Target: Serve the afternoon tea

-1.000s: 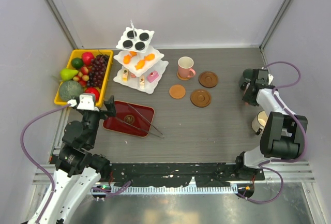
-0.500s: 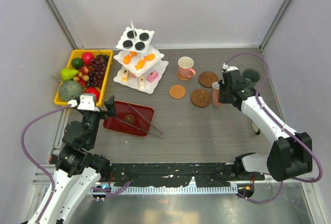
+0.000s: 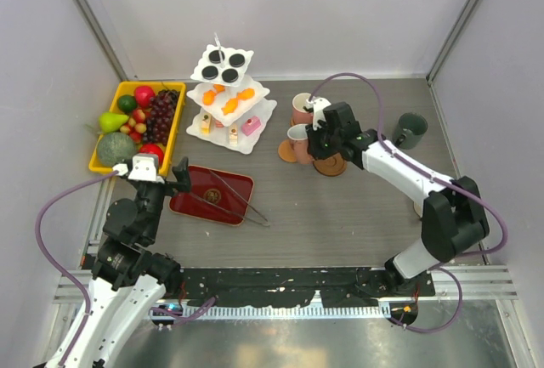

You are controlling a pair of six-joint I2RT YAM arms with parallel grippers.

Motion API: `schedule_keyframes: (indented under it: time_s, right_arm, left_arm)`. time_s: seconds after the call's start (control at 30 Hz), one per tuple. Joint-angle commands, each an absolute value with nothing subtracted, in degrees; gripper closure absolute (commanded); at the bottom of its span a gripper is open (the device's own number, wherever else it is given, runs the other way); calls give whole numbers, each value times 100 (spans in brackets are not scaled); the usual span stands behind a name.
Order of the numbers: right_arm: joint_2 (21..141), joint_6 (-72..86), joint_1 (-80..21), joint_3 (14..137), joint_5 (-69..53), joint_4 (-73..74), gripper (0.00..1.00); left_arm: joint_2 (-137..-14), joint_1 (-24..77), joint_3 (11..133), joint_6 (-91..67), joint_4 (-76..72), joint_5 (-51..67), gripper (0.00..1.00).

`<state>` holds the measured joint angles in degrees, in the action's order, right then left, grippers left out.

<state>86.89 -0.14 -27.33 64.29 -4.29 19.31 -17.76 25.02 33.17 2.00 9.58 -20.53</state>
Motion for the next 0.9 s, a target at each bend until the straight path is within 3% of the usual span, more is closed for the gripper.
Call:
schedule_keyframes:
  time_s: [0.0,0.3,0.6,0.87]
  right_arm:
    - [8920,-325,-2830,6943,-817,774,95]
    - [9500,-439,-2909,6961,-704,27,94]
    - [9659,-352,-2936,6171,-615,-1185,95]
    - [9747,-378,-2936,5819,-597,-1257,94]
  left_arm:
    - [-1837,2522,3296,264,563,-2066,1]
    - [-1854,2522,3287,281,562,-2092,1]
    - [-1863,2522,3278,290,554,-2083,1]
    - [-1863,2522,3278,290,554,-2048,1]
